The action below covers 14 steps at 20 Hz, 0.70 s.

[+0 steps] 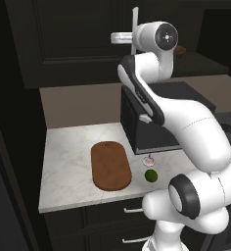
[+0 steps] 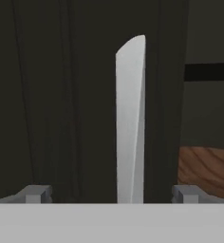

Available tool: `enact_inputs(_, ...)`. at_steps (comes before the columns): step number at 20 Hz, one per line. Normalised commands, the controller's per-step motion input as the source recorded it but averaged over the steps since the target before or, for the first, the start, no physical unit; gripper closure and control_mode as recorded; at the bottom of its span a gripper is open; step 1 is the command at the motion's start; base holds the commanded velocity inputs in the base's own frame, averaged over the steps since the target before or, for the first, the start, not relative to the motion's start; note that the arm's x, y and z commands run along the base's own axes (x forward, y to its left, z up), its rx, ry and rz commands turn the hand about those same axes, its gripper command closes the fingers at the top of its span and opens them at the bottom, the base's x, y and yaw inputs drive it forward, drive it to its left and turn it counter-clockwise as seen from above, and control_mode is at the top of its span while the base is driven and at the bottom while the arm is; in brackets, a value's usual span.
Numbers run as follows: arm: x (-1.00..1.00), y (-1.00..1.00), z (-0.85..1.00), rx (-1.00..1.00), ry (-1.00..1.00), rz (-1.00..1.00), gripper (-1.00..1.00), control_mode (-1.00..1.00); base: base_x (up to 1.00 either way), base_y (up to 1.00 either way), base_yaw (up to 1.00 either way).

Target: Open the cabinet. Place the bowl and condiment on the counter. Then place the lime and garlic on the cutting board.

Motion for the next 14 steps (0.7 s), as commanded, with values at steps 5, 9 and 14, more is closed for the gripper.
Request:
enact_inputs(5,0.11,-0.01,0.00,-0.02,0.00,0.00,-1.00,-1.00,0.00,0.00,0.00)
enact_inputs(9,0.11,0.00,0.00,0.00,0.00,0.00,-1.00,-1.00,0.00,0.00,0.00)
enact_inputs(14,0.01,0.00,0.00,0.00,0.00,0.00,-1.00,-1.00,0.00,0.00,0.00)
